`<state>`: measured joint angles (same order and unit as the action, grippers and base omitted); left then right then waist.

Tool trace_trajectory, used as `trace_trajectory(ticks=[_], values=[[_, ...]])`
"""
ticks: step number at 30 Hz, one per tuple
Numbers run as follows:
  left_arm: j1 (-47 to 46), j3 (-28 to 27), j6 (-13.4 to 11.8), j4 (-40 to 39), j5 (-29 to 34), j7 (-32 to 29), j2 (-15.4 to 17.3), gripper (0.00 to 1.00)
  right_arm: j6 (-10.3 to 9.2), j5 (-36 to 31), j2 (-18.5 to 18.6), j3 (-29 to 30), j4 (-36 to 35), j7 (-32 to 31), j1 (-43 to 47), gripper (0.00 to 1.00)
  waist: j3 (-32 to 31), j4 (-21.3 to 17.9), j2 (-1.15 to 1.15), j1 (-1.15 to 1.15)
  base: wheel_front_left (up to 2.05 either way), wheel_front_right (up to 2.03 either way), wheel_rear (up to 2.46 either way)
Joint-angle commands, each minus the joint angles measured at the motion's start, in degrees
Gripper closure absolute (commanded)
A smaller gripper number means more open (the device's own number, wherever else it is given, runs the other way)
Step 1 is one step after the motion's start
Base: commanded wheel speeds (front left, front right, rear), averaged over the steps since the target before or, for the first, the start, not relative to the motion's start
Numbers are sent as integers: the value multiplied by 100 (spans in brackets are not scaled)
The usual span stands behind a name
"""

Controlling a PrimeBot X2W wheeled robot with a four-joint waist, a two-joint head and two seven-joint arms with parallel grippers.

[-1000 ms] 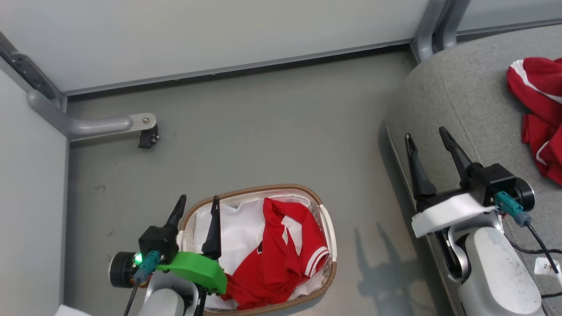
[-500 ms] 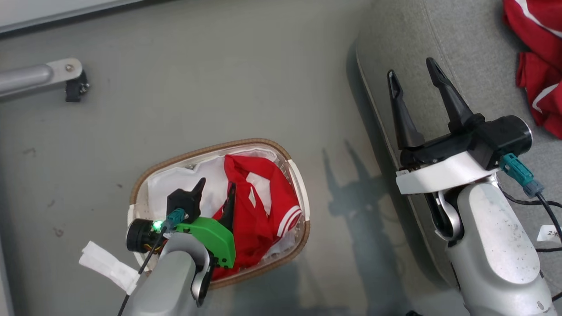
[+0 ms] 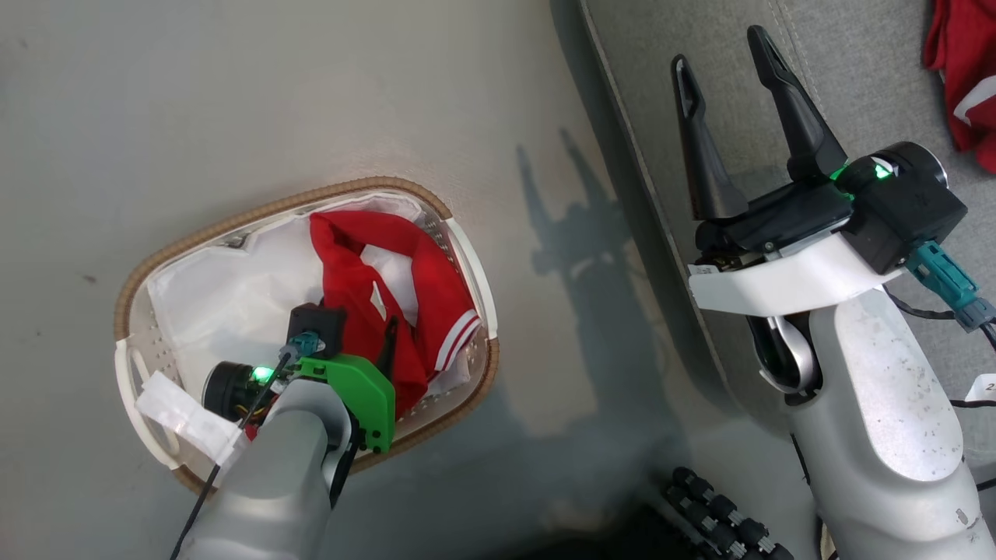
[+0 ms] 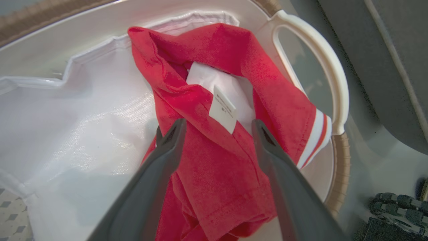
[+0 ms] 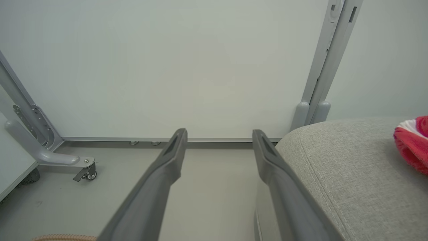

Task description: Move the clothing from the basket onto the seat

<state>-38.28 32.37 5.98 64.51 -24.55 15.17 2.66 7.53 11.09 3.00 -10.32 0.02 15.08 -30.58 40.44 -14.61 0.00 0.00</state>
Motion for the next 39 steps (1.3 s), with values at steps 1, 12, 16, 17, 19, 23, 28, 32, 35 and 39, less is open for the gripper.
trace_trajectory(ticks=[1, 12, 16, 17, 19, 23, 28, 32, 35, 39], values=[[-169, 75, 13, 120, -54, -50, 45, 0, -8, -6, -6, -16, -33, 14, -85, 0, 452, -295, 0, 0, 0, 0, 0], [-313, 434, 110, 558, -634, -353, 43, 51, -8, -102, -4, 0, 54, 14, -154, 0, 563, -304, 0, 0, 0, 0, 0], [-278, 615, 131, 477, -782, -211, 42, 100, -8, -125, 0, 60, 141, 14, -137, 0, 373, -203, 0, 0, 0, 0, 0], [-256, 639, 134, 466, -821, -182, 44, 100, -8, -129, 0, 70, 163, 14, -124, 0, 314, -178, 0, 0, 0, 0, 0], [-190, 717, 140, 411, -903, -120, 41, 100, -8, -136, 1, 81, 209, 14, -82, 0, 148, -110, 0, 0, 0, 0, 0], [-18, 828, 143, 240, -1020, -26, 38, 100, -8, -153, 3, 116, 330, 14, 54, 0, -305, 50, 0, 0, 0, 0, 0], [229, 614, -52, -473, -893, 7, 34, 100, -8, -207, 6, 223, 503, 13, 326, 0, -1018, 345, 0, 0, 0, 0, 0], [620, 274, -141, -1157, -577, 5, 33, 100, -8, -251, 5, 320, 613, 13, 630, 0, -1575, 624, 0, 0, 0, 0, 0], [874, 28, -148, -1688, -349, 5, 29, 100, -8, -280, 8, 390, 699, 13, 839, 0, -1950, 799, 0, 0, 0, 0, 0], [1168, -216, -108, -2402, -19, 6, 31, 100, -8, -294, 7, 455, 785, 13, 1093, 0, -2310, 992, 0, 0, 0, 0, 0]])
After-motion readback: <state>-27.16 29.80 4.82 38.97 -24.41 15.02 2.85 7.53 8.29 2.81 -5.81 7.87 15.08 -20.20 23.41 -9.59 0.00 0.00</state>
